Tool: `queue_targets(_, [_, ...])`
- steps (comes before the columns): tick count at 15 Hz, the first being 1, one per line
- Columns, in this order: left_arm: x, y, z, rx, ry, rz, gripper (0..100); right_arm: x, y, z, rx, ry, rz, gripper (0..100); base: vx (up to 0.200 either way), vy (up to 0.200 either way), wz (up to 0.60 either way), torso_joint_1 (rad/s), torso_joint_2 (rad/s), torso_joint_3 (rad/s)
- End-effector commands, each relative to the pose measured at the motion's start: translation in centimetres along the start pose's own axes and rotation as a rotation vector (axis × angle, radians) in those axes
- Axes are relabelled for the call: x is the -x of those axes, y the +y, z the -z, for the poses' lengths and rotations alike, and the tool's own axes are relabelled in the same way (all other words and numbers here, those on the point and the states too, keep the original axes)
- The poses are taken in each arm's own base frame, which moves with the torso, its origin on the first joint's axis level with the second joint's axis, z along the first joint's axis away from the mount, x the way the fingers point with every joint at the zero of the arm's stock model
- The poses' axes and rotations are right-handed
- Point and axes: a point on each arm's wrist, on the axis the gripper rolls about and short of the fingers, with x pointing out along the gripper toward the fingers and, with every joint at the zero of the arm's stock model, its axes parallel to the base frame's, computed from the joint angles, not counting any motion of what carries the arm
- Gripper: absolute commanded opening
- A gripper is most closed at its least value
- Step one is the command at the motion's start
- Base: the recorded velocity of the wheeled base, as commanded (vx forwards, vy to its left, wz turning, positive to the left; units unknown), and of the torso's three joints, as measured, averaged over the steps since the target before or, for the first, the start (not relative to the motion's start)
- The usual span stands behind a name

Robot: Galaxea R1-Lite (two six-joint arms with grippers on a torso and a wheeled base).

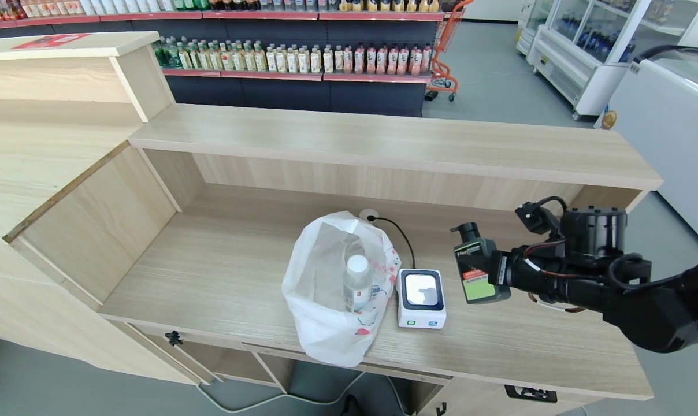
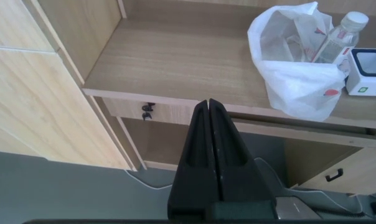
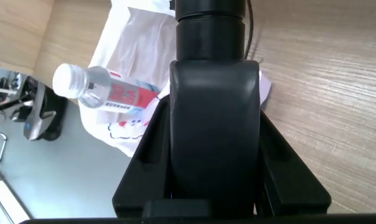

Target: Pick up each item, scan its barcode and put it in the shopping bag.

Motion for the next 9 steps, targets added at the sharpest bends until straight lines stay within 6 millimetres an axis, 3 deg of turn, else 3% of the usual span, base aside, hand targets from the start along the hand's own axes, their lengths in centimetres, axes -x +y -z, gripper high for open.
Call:
queue_targets(1, [0.0,0.0,0.0,0.000,-0.001,0.000,0,-2.0,-0.8,1.7,0.005,0.053,0.003,0,0.000,0.000,0.00,0.000,0.00,0.000])
queue_targets(9, [0.0,0.0,0.0,0.000,0.001,0.000,0,-4.9,-1.2,2.2,0.053,0.036,-0.042,0,0.000,0.000,0.00,0.000,0.00,0.000])
